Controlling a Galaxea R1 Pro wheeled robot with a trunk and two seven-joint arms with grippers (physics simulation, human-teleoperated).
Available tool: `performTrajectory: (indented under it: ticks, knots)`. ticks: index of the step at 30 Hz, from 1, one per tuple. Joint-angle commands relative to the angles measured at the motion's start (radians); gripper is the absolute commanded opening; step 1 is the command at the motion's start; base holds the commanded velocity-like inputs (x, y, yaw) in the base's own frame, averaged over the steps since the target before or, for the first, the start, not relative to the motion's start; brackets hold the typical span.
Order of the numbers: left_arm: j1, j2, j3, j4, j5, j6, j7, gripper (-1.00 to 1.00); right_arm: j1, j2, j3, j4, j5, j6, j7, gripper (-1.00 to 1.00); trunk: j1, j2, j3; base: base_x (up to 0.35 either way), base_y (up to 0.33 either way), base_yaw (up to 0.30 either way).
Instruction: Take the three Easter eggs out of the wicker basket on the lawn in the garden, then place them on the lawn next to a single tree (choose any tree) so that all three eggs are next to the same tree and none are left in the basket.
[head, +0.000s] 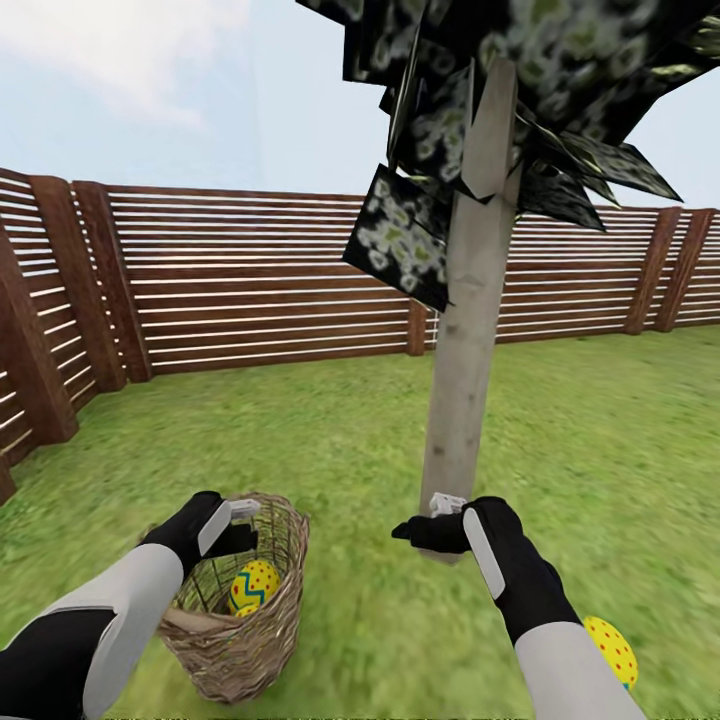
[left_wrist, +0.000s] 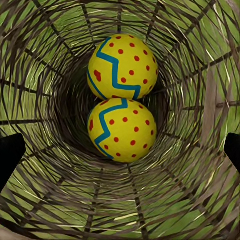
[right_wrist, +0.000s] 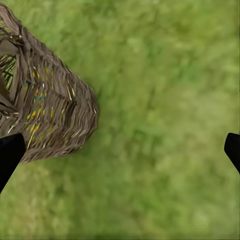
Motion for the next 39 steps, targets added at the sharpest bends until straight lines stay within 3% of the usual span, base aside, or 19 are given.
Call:
performTrajectory:
  ticks: [1,5,10,17,39]
  knots:
    - [0.0,0.0,0.001,-0.002,0.01,0.004,0.008,1.0,0.0,0.001,-0.002,0.0,0.001,0.004,0.002,1.0,0.0,-0.001,-0.003,0.0,0.0,0.0]
    - [-0.001,0.0,0.001,-0.002,0.011,0.004,0.008,1.0,0.0,-0.003,0.001,0.014,0.004,0.004,0.002,1.0,0.0,-0.001,-0.009,0.0,0.0,0.0]
    - [0.0,0.0,0.001,-0.003,0.011,0.004,0.008,1.0,0.0,-0.027,0.006,0.04,0.005,0.004,0.002,1.0,0.0,-0.001,-0.018,0.0,0.0,0.0]
    - [0.0,-0.001,0.004,0.0,0.012,-0.017,0.008,1.0,0.0,-0.048,0.036,0.048,0.005,0.004,0.003,1.0,0.003,-0.002,-0.056,0.0,0.0,0.0]
    - [0.0,0.0,0.002,-0.01,0.011,-0.025,0.007,1.0,0.002,-0.05,0.057,0.037,-0.007,0.004,0.009,1.0,0.013,-0.007,-0.177,0.0,0.0,0.0]
